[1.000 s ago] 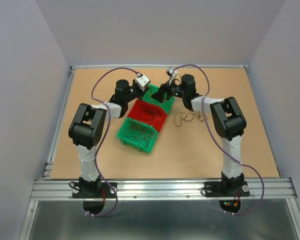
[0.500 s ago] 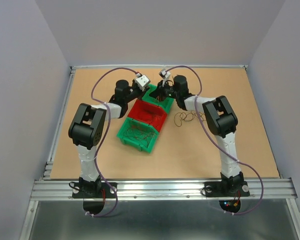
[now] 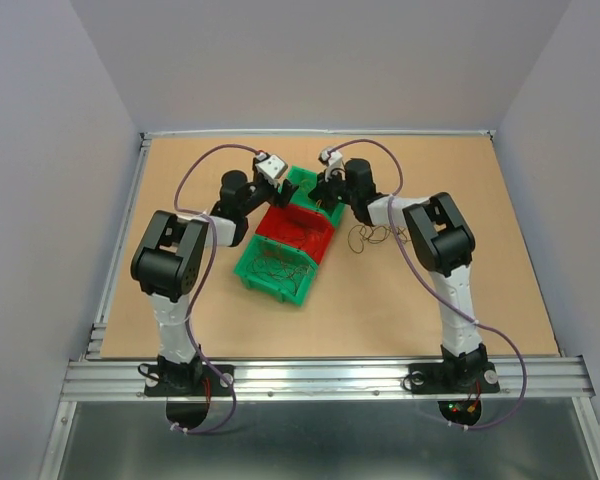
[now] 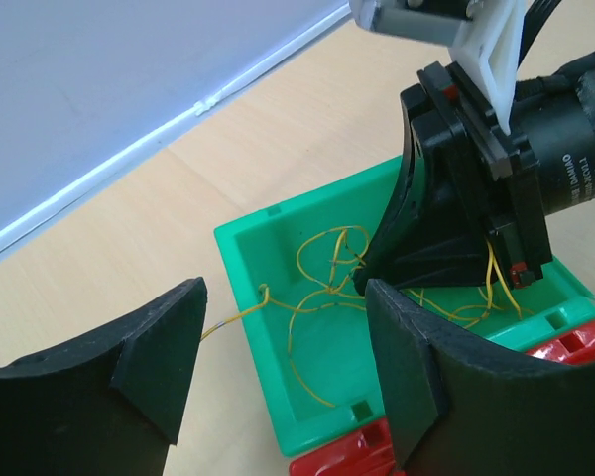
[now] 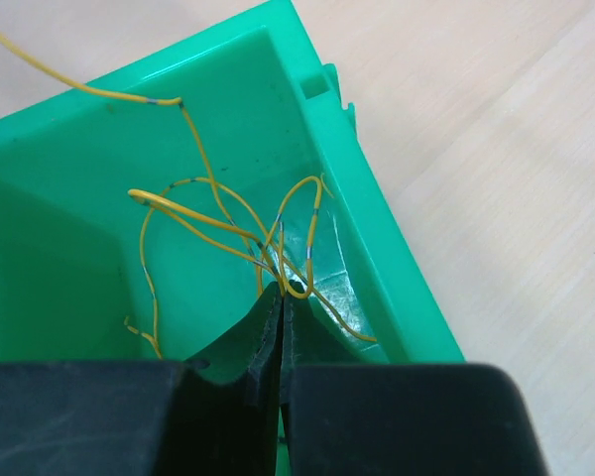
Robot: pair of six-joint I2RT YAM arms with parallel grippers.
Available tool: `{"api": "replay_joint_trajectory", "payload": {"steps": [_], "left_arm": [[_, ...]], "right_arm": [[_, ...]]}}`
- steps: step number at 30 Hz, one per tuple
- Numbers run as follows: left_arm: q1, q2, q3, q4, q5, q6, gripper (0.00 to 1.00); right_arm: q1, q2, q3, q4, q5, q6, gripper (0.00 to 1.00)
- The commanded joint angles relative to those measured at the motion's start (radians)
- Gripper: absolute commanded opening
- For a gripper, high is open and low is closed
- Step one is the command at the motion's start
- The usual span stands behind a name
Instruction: Untangle the cables
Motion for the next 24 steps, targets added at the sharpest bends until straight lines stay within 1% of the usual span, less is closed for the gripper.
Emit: {"api": "replay_joint_trajectory", "payload": {"steps": [1,2,3,5,8,9,10,11,12,15,19,21,24], "left_arm": [[0.006,-0.157,-0.011,0.036,-0.019,-0.023,0.76],[0.007,-0.175,0.001,-0.004,-0.053,-0.033,0.76],[0.009,-0.21,0.035,-0.048,-0.067,-0.052,0.76],[0.021,-0.249,0.053,-0.136,-0.085,-0.075,0.75],[0.041,-0.327,0.046,-0.161,-0.103,-0.116,0.76],[0.046,-0.352,0.037,-0.162,-0.146,-0.128,0.76],[0.046,-0.358,0.036,-0.167,-0.169,-0.141,0.77],[0.053,-0.358,0.047,-0.185,-0.195,-0.167,0.77],[0.055,-0.349,0.058,-0.198,-0.199,-0.179,0.77],[0.072,-0.302,0.11,-0.266,-0.16,-0.225,0.76],[0.093,-0.251,0.142,-0.279,-0.108,-0.267,0.74],[0.102,-0.238,0.151,-0.28,-0.088,-0.268,0.73],[0.112,-0.22,0.155,-0.276,-0.061,-0.27,0.73]], "right_arm": [[0.024,-0.015,0.01,-0.121,0.063,-0.122,0.01],[0.029,-0.015,0.012,-0.13,0.069,-0.133,0.0],[0.032,-0.015,0.014,-0.138,0.088,-0.141,0.0],[0.041,-0.024,0.014,-0.147,0.128,-0.145,0.0],[0.052,-0.043,0.004,-0.146,0.171,-0.153,0.02],[0.063,-0.05,0.0,-0.144,0.208,-0.164,0.02],[0.07,-0.055,-0.002,-0.14,0.239,-0.17,0.02],[0.089,-0.058,-0.008,-0.127,0.303,-0.188,0.02],[0.098,-0.058,-0.009,-0.121,0.331,-0.201,0.01],[0.129,-0.047,-0.016,-0.092,0.391,-0.239,0.01],[0.138,-0.046,-0.022,-0.066,0.377,-0.241,0.01],[0.138,-0.061,-0.043,-0.037,0.354,-0.235,0.05],[0.136,-0.093,-0.072,0.012,0.316,-0.21,0.15]]}}
